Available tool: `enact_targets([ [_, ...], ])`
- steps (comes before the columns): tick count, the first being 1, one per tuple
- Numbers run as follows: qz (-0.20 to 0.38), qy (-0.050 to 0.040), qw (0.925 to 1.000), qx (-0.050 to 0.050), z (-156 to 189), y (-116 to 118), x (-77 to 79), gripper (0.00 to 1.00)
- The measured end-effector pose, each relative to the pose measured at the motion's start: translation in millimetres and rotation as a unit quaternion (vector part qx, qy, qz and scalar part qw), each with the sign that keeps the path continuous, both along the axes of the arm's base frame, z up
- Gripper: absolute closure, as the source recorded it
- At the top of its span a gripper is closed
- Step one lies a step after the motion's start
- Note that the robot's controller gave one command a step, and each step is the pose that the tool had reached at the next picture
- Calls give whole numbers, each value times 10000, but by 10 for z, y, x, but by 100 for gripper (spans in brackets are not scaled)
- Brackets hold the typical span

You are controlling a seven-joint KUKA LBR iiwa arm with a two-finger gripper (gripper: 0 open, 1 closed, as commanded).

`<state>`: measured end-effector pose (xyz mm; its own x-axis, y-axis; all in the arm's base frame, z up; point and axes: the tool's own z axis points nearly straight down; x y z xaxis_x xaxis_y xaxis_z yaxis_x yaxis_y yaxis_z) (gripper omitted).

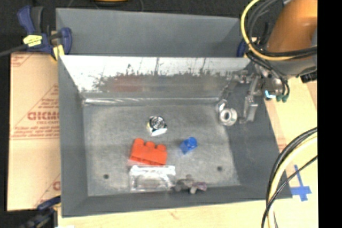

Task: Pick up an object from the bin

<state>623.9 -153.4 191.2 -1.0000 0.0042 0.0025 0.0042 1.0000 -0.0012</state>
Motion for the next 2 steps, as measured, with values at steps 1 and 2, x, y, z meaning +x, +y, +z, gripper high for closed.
enact_targets([
  [1, 1198, -5, 9928, 12, -1082, 726, -259, 0],
  [2, 1982, -5, 9802, 9, -1213, 1021, -1042, 0],
])
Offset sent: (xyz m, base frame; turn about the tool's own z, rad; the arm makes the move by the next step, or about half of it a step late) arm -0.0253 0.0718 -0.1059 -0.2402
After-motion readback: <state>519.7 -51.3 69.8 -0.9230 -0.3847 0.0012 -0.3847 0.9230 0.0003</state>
